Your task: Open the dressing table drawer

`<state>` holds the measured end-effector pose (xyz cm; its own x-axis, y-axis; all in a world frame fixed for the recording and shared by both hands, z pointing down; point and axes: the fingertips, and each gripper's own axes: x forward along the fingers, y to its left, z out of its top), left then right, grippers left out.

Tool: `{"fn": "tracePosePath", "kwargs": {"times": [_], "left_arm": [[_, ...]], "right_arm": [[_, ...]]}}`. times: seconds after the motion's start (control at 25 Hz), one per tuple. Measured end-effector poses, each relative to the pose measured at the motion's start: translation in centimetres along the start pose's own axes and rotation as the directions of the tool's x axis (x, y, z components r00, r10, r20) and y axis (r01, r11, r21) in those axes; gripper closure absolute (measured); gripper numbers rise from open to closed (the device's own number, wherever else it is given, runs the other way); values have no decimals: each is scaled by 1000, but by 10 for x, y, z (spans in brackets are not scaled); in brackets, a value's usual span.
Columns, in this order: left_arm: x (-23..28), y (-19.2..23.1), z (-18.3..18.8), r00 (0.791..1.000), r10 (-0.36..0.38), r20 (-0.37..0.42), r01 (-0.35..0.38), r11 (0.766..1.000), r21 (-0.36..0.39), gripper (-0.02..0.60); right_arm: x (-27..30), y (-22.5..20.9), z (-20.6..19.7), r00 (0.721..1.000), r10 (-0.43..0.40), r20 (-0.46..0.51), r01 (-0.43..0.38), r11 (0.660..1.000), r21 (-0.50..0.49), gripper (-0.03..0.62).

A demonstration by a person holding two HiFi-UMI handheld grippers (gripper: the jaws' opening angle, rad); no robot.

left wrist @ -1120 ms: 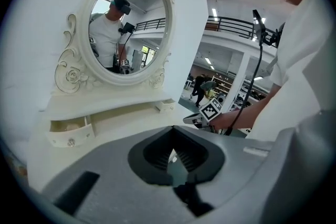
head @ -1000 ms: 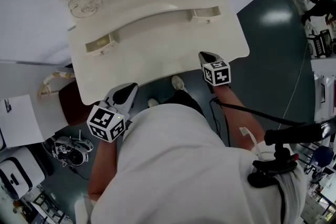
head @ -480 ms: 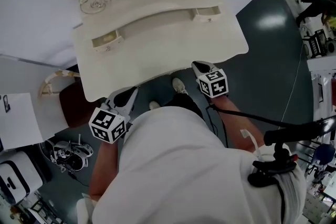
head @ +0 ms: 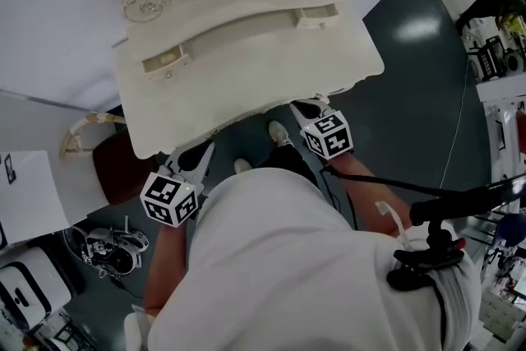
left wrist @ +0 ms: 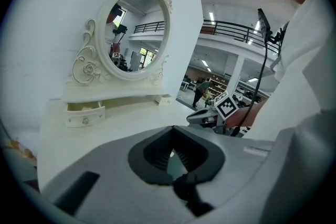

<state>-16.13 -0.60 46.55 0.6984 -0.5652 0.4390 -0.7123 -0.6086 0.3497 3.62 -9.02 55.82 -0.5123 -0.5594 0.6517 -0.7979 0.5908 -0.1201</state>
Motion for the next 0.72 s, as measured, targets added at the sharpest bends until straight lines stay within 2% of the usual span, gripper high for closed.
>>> {"fn": "tracePosePath", "kwargs": {"times": [0.36, 0.72], "left_arm": [[-10, -1, -12, 1000, 3, 0, -3, 1000, -9, 580], [-12, -3, -15, 1000, 2, -2, -2, 1000, -5, 580]], "right_arm": [[-2, 25, 3, 1000, 20, 7, -19, 998, -65, 594], [-2, 38, 6, 999, 39, 13, -38, 995, -89, 594]]}}
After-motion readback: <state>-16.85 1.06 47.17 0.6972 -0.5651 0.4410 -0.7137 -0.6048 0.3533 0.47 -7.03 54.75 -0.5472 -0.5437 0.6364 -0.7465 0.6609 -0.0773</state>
